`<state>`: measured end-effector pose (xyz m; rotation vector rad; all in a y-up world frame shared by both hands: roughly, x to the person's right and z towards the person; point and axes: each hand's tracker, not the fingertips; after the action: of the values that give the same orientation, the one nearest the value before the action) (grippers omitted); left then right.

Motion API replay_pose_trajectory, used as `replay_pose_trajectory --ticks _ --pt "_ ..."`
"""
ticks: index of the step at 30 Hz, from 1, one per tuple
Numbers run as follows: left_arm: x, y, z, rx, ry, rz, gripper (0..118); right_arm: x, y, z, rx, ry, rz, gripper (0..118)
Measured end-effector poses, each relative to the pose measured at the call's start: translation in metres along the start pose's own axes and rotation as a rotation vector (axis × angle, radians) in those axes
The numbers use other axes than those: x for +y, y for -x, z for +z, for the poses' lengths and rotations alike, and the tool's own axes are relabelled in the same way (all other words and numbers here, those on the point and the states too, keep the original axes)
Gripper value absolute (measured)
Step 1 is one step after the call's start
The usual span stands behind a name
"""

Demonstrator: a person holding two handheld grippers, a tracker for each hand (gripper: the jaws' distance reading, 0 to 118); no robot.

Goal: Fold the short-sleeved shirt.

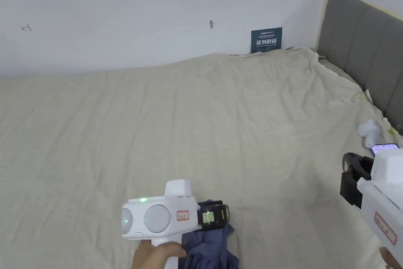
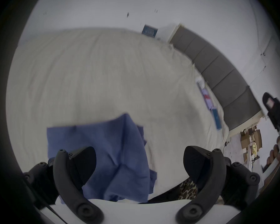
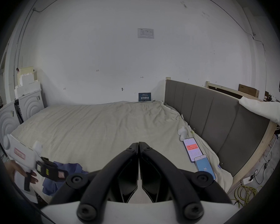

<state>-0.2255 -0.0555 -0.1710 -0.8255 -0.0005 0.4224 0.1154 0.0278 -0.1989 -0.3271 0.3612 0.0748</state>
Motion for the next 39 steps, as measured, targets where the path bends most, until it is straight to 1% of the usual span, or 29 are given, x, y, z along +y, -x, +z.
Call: replay_pose_trajectory --ticks 4,7,8,9,10,11,12,13,14,15,16,18,21,24,27,30,33,36,39 --pt "0.006 0.015 0.029 0.045 -0.139 -0.03 113 0.003 0.002 0.004 0.0 -0.012 0.003 0" --pt "0.001 0.028 0.032 0.16 -0.164 -0.05 112 0.003 0.003 0.007 0.0 -0.017 -0.004 0" --pt "0.0 0.034 0.031 0.171 -0.157 -0.054 109 0.003 0.003 0.008 0.0 -0.016 -0.005 0" --pt "-0.003 0.038 0.029 0.201 -0.162 -0.067 103 0.002 0.003 0.008 0.0 -0.016 -0.005 0" --pt "-0.008 0.042 0.027 0.23 -0.198 -0.084 89 0.002 0.004 0.01 0.0 -0.015 -0.005 0" --pt "-0.013 0.044 0.025 0.244 -0.222 -0.099 70 0.002 0.004 0.01 0.001 -0.013 -0.004 0" --pt "-0.017 0.048 0.023 0.242 -0.241 -0.121 70 0.001 0.004 0.011 0.001 -0.012 -0.003 0" --pt "-0.023 0.05 0.02 0.236 -0.244 -0.128 61 0.0 0.004 0.012 0.002 -0.011 -0.002 0" --pt "-0.026 0.052 0.016 0.236 -0.241 -0.13 43 0.0 0.005 0.012 0.002 -0.009 -0.002 0" --pt "-0.031 0.053 0.011 0.239 -0.234 -0.142 16 0.0 0.004 0.012 0.001 -0.008 -0.002 0" --pt "-0.034 0.06 0.003 0.248 -0.229 -0.152 9 0.0 0.004 0.013 0.0 -0.007 -0.003 0" --pt "-0.043 0.06 -0.007 0.236 -0.21 -0.191 0 -0.004 -0.003 0.009 -0.003 -0.005 -0.006 0" --pt "-0.057 0.057 -0.025 0.222 -0.19 -0.233 0 -0.006 -0.007 0.008 -0.006 0.0 -0.007 0" --pt "-0.071 0.05 -0.045 0.16 -0.176 -0.253 0 -0.006 -0.007 0.009 -0.008 0.008 -0.006 0" --pt "-0.085 0.032 -0.065 0.093 -0.119 -0.274 0 -0.009 -0.015 0.007 -0.018 0.016 -0.001 0" --pt "-0.1 0.011 -0.078 0.093 -0.123 -0.317 0 -0.009 -0.018 0.009 -0.033 0.024 -0.003 0" --pt "-0.106 -0.006 -0.087 0.067 -0.109 -0.308 0 -0.011 -0.022 0.009 -0.045 0.032 -0.006 0" --pt "-0.112 -0.022 -0.097 0.063 -0.086 -0.377 0 -0.013 -0.023 0.008 -0.051 0.04 -0.006 0" --pt "-0.111 -0.023 -0.1 0.059 -0.089 -0.371 0 -0.013 -0.023 0.009 -0.052 0.041 -0.01 0"
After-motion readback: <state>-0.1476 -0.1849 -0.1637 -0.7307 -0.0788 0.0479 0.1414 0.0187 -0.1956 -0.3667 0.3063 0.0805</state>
